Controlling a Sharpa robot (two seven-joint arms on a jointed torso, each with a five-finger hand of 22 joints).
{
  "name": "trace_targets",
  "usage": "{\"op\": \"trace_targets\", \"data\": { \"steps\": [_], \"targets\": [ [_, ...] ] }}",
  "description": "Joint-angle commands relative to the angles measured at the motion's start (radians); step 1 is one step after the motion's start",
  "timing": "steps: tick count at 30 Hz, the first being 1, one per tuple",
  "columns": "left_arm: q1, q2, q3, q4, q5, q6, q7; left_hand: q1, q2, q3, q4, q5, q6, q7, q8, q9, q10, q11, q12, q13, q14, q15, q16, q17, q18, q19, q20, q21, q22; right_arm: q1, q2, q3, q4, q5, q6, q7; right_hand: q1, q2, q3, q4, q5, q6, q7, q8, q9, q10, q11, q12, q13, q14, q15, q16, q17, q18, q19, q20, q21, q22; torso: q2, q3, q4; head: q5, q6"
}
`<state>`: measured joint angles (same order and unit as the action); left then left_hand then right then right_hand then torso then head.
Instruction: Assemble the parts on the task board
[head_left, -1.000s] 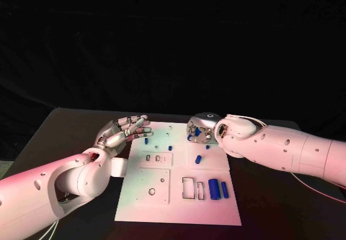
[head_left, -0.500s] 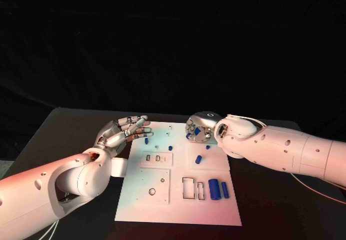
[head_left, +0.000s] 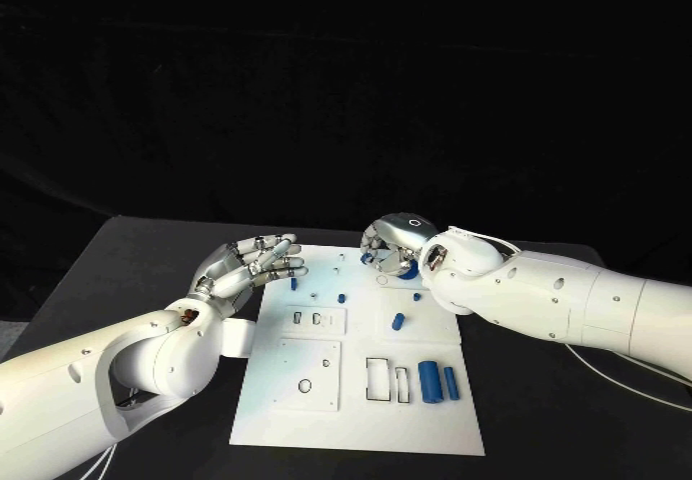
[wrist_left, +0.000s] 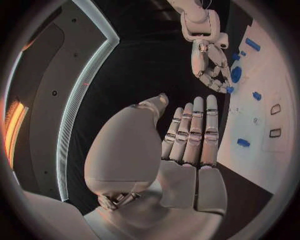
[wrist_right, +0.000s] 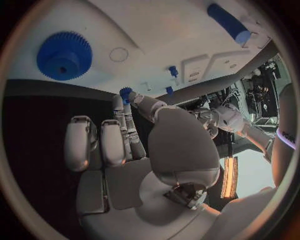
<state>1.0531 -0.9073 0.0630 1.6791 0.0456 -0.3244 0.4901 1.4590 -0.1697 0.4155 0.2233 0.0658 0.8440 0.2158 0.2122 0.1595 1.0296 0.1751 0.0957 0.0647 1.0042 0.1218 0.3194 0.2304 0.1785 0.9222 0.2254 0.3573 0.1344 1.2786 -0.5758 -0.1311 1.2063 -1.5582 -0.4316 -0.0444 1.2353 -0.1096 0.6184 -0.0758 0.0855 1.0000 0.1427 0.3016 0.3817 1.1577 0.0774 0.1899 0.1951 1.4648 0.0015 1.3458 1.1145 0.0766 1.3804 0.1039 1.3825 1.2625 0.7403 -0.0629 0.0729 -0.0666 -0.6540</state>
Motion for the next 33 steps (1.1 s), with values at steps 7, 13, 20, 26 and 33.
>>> {"op": "trace_targets", "data": {
  "steps": [7, 13, 20, 26, 33],
  "targets": [
    [0.001, 0.003, 0.001, 0.011, 0.002, 0.025, 0.004, -0.003, 0.0, 0.006, -0.001, -0.003, 0.002, 0.025, -0.004, -0.001, 0.003, 0.006, -0.004, 0.0, -0.003, 0.007, -0.004, 0.002, 0.003, 0.001, 0.003, 0.002, -0.001, 0.001, 0.047, 0.002, -0.046, 0.002, -0.048, 0.01, -0.002, -0.013, 0.004, 0.004, 0.003, 0.001, 0.001, 0.008, 0.002, 0.002, 0.0, -0.002, 0.0, 0.025, -0.002, 0.005, -0.001, -0.009, 0.003, 0.002, 0.006, 0.001, 0.009, -0.0074, 0.0069, -0.013, 0.004],
    [0.001, 0.005, 0.002, 0.014, 0.002, 0.025, 0.004, -0.002, 0.0, 0.007, -0.002, -0.003, 0.003, 0.025, -0.004, -0.001, 0.004, 0.006, -0.004, 0.0, -0.003, 0.007, -0.005, 0.002, 0.003, 0.0, 0.003, 0.002, -0.001, 0.001, 0.069, 0.002, -0.07, 0.002, -0.05, 0.011, -0.002, -0.013, 0.004, 0.004, 0.003, 0.001, 0.001, 0.008, 0.002, 0.002, 0.0, -0.002, 0.0, 0.025, -0.002, 0.005, -0.001, -0.009, 0.003, 0.002, 0.006, 0.001, 0.016, -0.0125, 0.0164, -0.012, 0.008],
    [0.001, 0.004, 0.003, 0.018, 0.002, 0.024, 0.002, -0.002, 0.0, 0.007, -0.002, -0.003, 0.003, 0.025, -0.004, -0.001, 0.004, 0.006, -0.004, 0.0, -0.003, 0.007, -0.005, 0.002, 0.003, 0.0, 0.003, 0.002, -0.001, 0.001, 0.082, 0.002, -0.081, 0.001, -0.062, 0.005, -0.003, -0.013, 0.004, 0.004, 0.002, 0.001, 0.001, 0.008, 0.003, 0.002, 0.0, -0.002, 0.0, 0.025, -0.002, 0.005, -0.001, -0.009, 0.002, 0.002, 0.005, 0.0, 0.024, -0.0162, 0.0204, -0.014, 0.011],
    [0.001, 0.005, 0.003, 0.017, 0.002, 0.023, 0.001, -0.002, 0.0, 0.007, -0.002, -0.003, 0.003, 0.025, -0.004, -0.001, 0.004, 0.006, -0.004, 0.0, -0.003, 0.007, -0.005, 0.002, 0.003, 0.0, 0.003, 0.002, -0.001, 0.001, 0.086, 0.003, -0.082, 0.0, -0.063, 0.004, -0.004, -0.014, 0.004, 0.005, 0.005, 0.0, 0.001, 0.008, 0.004, 0.003, 0.0, -0.002, 0.001, 0.025, -0.002, 0.006, -0.001, -0.009, 0.002, 0.002, 0.005, 0.001, 0.028, -0.018, 0.0236, -0.013, 0.013],
    [0.002, 0.005, 0.003, 0.017, 0.002, 0.024, 0.0, -0.002, 0.0, 0.008, -0.003, -0.003, 0.003, 0.025, -0.004, -0.001, 0.004, 0.006, -0.005, 0.0, -0.003, 0.007, -0.006, 0.003, 0.003, 0.0, 0.003, 0.002, -0.002, 0.001, 0.099, 0.004, -0.099, 0.0, -0.044, 0.005, -0.013, -0.019, 0.003, 0.01, 0.011, -0.002, 0.001, 0.007, 0.007, 0.004, 0.0, -0.003, 0.001, 0.025, -0.002, 0.009, 0.001, -0.009, 0.002, 0.002, 0.006, 0.002, 0.03, -0.0174, 0.0228, -0.01, 0.015]
  ]
}}
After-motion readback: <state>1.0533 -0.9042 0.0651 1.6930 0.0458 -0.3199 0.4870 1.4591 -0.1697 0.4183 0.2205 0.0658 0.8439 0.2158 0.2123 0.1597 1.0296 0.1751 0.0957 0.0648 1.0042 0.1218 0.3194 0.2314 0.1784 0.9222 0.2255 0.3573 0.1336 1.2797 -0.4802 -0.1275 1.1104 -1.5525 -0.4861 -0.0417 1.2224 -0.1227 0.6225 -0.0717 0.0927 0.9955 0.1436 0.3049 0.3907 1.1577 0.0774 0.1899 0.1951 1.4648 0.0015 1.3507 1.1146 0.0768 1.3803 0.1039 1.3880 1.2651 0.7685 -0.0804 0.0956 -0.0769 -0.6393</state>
